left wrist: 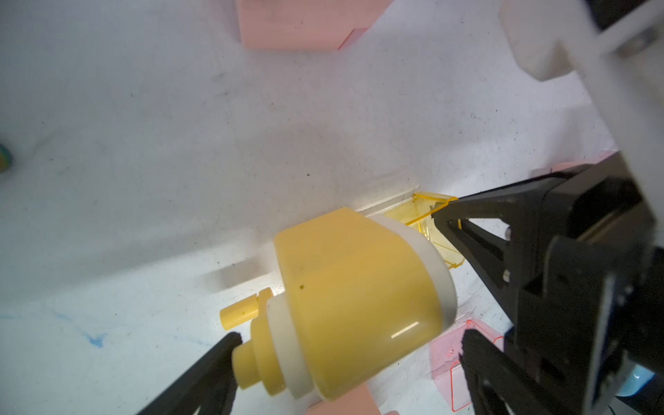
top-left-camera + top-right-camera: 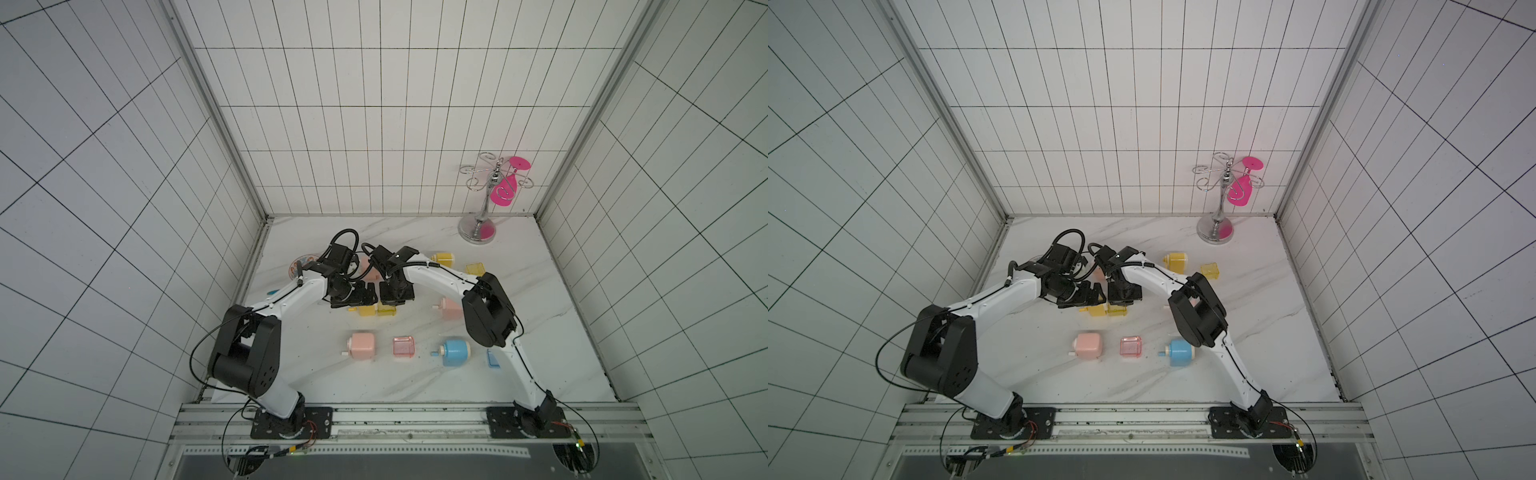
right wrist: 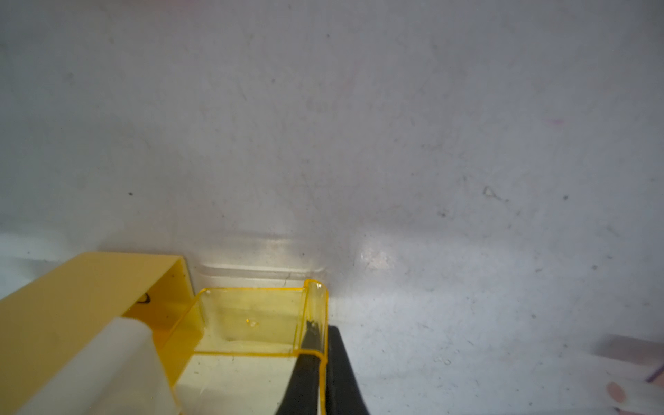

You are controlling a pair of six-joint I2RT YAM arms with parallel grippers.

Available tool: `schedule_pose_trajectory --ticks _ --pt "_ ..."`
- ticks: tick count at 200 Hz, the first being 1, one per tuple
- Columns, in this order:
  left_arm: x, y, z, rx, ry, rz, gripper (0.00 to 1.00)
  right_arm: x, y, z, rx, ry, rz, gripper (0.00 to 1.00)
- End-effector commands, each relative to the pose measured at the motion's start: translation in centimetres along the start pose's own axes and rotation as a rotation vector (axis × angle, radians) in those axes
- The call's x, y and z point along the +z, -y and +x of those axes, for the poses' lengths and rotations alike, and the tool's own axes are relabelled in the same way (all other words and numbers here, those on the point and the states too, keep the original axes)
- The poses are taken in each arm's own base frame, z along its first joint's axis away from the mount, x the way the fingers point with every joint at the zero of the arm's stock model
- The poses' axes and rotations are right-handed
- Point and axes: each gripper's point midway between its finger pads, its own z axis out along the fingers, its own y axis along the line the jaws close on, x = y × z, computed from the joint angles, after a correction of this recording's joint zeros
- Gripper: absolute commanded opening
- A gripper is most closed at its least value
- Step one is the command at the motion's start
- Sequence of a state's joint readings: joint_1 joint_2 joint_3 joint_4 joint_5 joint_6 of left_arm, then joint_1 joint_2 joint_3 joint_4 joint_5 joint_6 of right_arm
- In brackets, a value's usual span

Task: Put the tray back into the pencil sharpener
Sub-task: Close the container of the pencil sharpener.

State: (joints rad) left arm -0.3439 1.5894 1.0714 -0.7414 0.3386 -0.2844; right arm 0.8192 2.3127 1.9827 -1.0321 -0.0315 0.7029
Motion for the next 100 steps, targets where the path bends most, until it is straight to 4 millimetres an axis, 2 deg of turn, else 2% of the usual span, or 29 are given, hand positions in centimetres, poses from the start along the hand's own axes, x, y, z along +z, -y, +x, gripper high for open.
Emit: schedule_pose_trajectory --ticks 1,100 --pt "0.07 0.63 -0.85 0.015 0.020 0.024 0.97 0.01 -0.31 0.40 0.012 -0.009 0.035 0.08" --pt "0.10 0.61 -0.77 0.019 0.019 0.026 0.97 0.15 -0.80 0.38 0.006 -0.013 0.027 0.08"
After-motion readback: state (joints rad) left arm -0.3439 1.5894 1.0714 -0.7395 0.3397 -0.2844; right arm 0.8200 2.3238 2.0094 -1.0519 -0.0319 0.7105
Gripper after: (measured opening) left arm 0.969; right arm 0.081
